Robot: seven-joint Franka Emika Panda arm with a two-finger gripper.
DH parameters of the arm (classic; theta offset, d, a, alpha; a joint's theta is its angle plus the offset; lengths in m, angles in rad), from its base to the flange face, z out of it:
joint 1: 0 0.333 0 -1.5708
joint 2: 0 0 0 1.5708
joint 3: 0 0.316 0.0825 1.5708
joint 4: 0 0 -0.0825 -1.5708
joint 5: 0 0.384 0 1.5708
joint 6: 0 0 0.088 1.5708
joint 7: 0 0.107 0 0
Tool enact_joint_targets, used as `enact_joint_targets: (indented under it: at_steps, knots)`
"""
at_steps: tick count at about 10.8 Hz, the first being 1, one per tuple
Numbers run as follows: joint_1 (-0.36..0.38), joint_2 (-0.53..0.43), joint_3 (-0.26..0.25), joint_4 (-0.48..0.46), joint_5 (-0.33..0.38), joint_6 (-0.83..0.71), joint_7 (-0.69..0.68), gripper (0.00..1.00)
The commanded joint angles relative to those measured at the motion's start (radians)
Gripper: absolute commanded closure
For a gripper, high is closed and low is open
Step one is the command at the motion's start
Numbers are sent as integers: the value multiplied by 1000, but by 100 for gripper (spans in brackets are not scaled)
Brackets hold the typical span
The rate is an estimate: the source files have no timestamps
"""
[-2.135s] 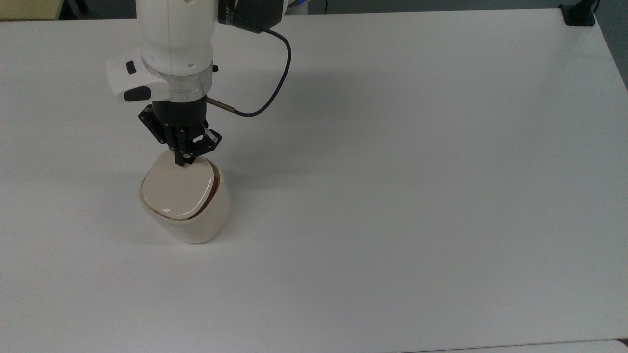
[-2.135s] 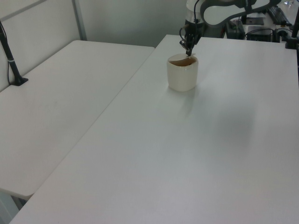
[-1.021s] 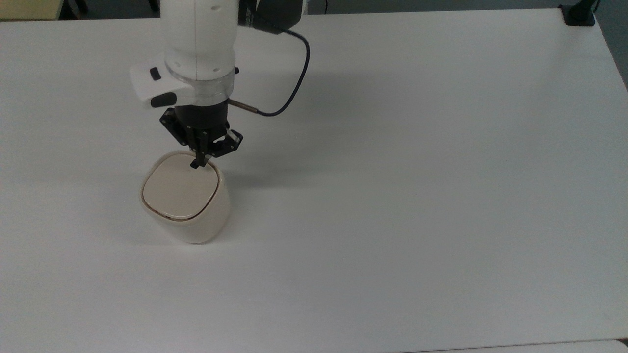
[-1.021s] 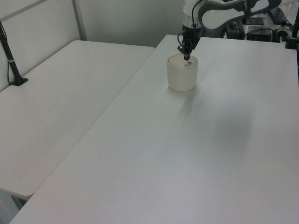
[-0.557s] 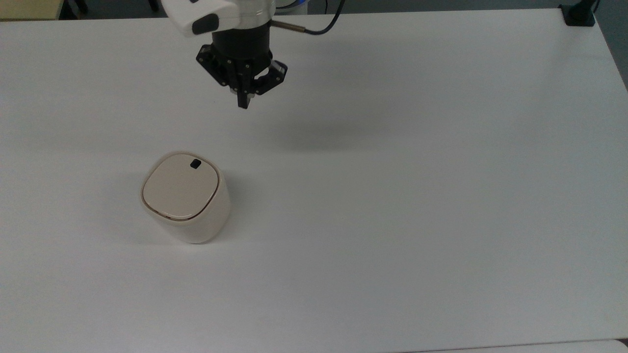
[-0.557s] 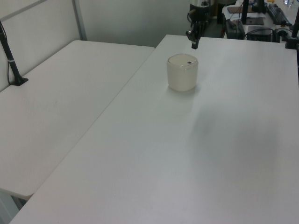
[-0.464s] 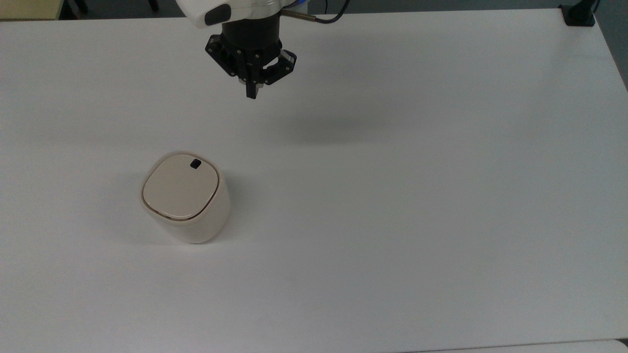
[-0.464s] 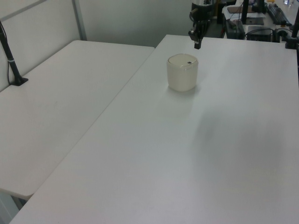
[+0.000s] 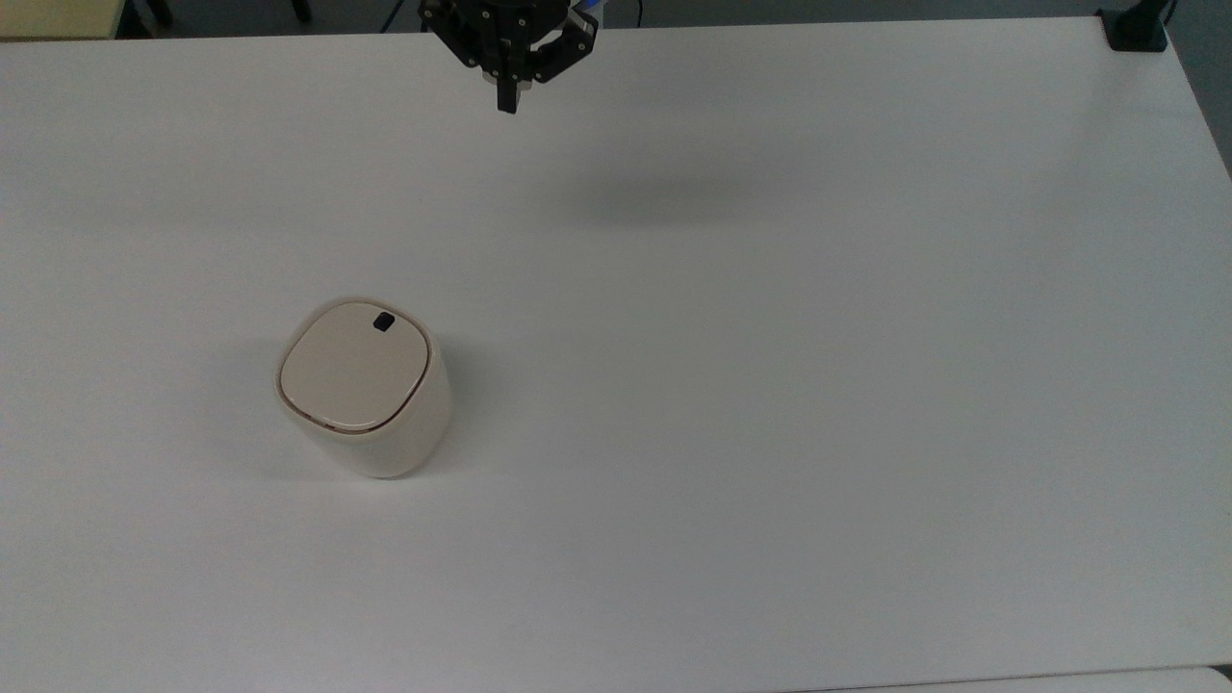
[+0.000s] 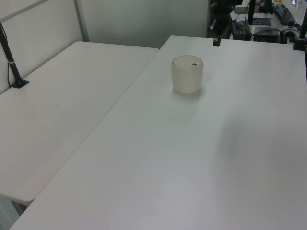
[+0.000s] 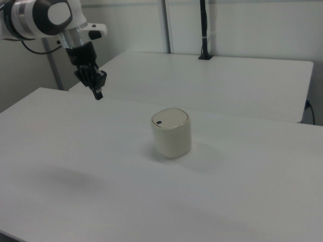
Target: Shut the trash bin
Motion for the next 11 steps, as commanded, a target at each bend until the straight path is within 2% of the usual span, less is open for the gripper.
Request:
enact_joint_targets:
  at_steps: [1,3,4,11]
  knots:
    - [2,-56,-7,-49,33,-59,-54,55]
    - [4,-54,-7,-48,53,-63,-97,29]
    - [4,-53,-7,-46,53,-63,-111,0]
    - [9,-48,-9,-40,64,-66,-191,0]
